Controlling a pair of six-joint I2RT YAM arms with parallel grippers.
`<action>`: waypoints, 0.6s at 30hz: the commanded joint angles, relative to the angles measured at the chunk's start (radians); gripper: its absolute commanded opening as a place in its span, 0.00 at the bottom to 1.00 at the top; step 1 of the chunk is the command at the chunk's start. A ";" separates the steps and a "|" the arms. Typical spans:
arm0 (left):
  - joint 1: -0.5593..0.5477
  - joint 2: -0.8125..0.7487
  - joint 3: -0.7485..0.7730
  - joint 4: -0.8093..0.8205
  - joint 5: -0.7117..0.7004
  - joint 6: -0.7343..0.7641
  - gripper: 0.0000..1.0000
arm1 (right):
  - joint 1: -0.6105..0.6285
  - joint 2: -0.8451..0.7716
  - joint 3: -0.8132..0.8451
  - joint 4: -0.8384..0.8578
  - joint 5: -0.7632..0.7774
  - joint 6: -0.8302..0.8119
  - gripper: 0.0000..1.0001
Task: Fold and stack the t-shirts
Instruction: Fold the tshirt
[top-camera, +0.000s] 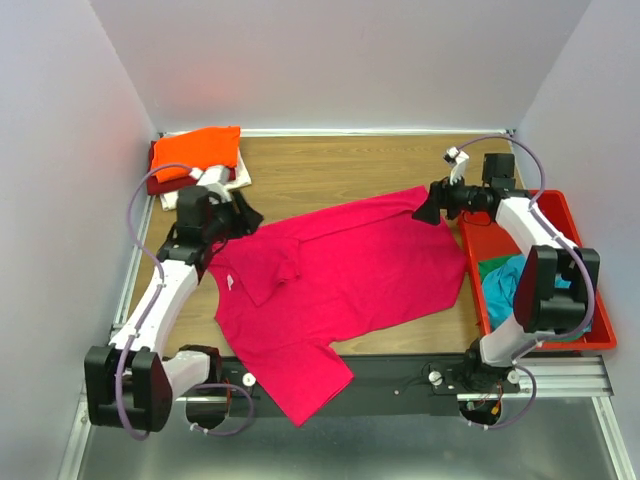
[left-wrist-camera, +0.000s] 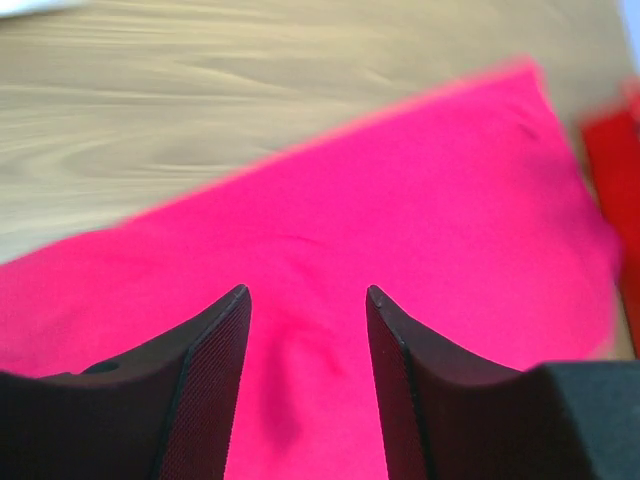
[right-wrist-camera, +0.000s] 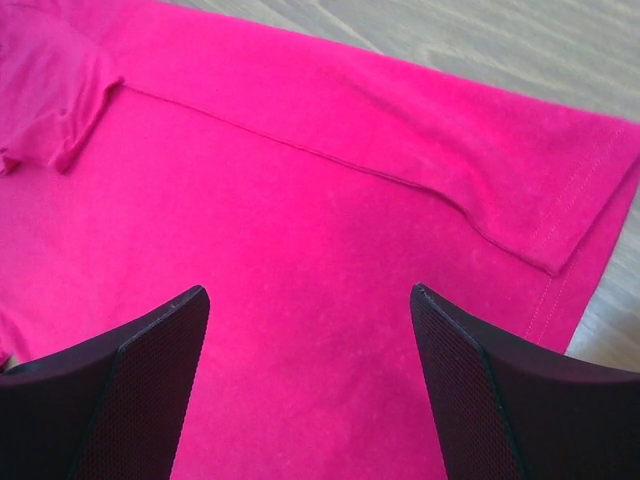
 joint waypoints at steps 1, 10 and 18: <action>0.139 0.019 -0.099 0.074 -0.012 -0.071 0.52 | 0.007 0.093 0.064 -0.023 0.108 0.053 0.86; 0.300 0.121 -0.119 0.144 0.020 -0.108 0.52 | 0.053 0.430 0.431 -0.092 0.445 0.143 0.69; 0.357 0.140 -0.140 0.174 0.042 -0.086 0.50 | 0.066 0.607 0.644 -0.174 0.548 0.125 0.61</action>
